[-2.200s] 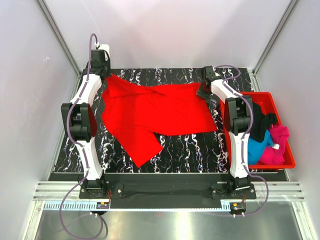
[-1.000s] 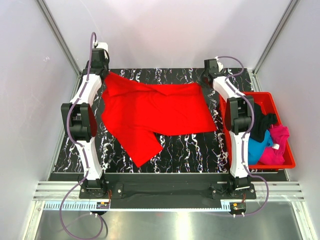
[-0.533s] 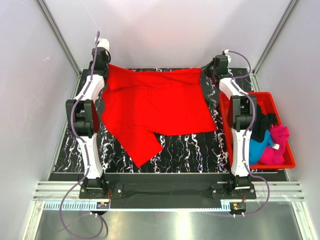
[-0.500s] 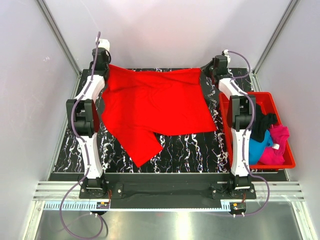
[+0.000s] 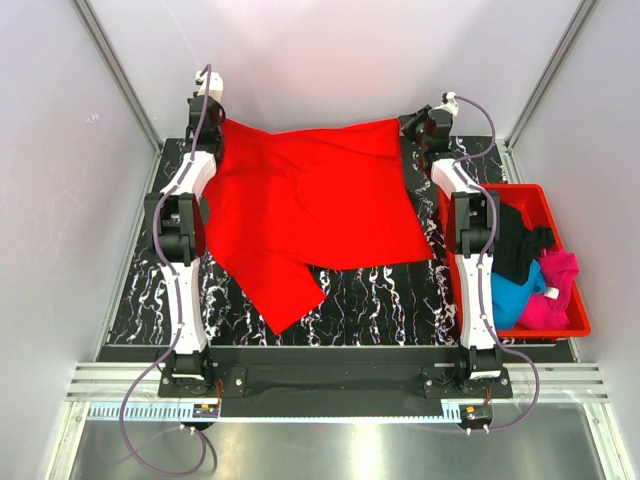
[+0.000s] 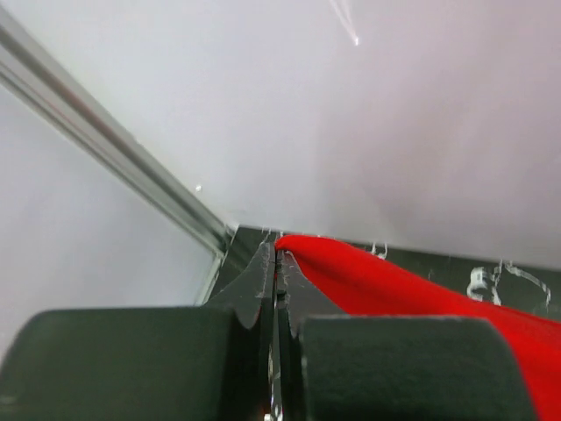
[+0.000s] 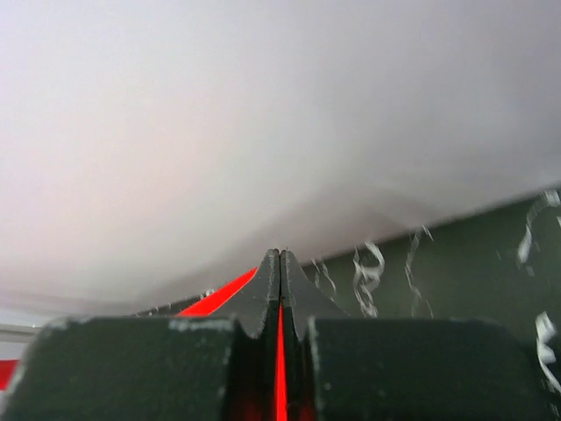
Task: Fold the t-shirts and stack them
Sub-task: Fold the tshirt
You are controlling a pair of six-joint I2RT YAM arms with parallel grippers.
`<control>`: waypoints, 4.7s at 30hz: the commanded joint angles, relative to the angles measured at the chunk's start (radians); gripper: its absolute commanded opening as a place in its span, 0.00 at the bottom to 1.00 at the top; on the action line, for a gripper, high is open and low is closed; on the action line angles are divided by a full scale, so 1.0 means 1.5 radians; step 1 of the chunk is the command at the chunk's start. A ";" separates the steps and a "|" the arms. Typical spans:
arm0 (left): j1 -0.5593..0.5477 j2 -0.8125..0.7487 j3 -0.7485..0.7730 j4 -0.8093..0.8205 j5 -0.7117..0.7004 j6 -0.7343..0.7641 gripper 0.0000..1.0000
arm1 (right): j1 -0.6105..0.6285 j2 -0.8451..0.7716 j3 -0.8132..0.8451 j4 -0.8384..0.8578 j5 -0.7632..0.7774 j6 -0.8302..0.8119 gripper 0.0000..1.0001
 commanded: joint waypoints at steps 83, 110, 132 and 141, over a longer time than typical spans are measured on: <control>-0.092 -0.269 -0.319 0.060 -0.076 0.087 0.00 | 0.003 0.137 0.218 0.030 -0.105 -0.027 0.00; -0.081 -0.399 -0.422 -0.009 -0.086 0.081 0.00 | -0.012 0.058 0.036 0.136 -0.179 -0.014 0.00; -0.087 -0.485 -0.526 -0.230 -0.033 -0.013 0.00 | -0.029 -0.035 -0.132 0.089 -0.243 -0.037 0.01; -0.094 -0.461 -0.550 -0.360 0.026 -0.095 0.00 | -0.032 -0.043 -0.143 0.051 -0.252 -0.042 0.14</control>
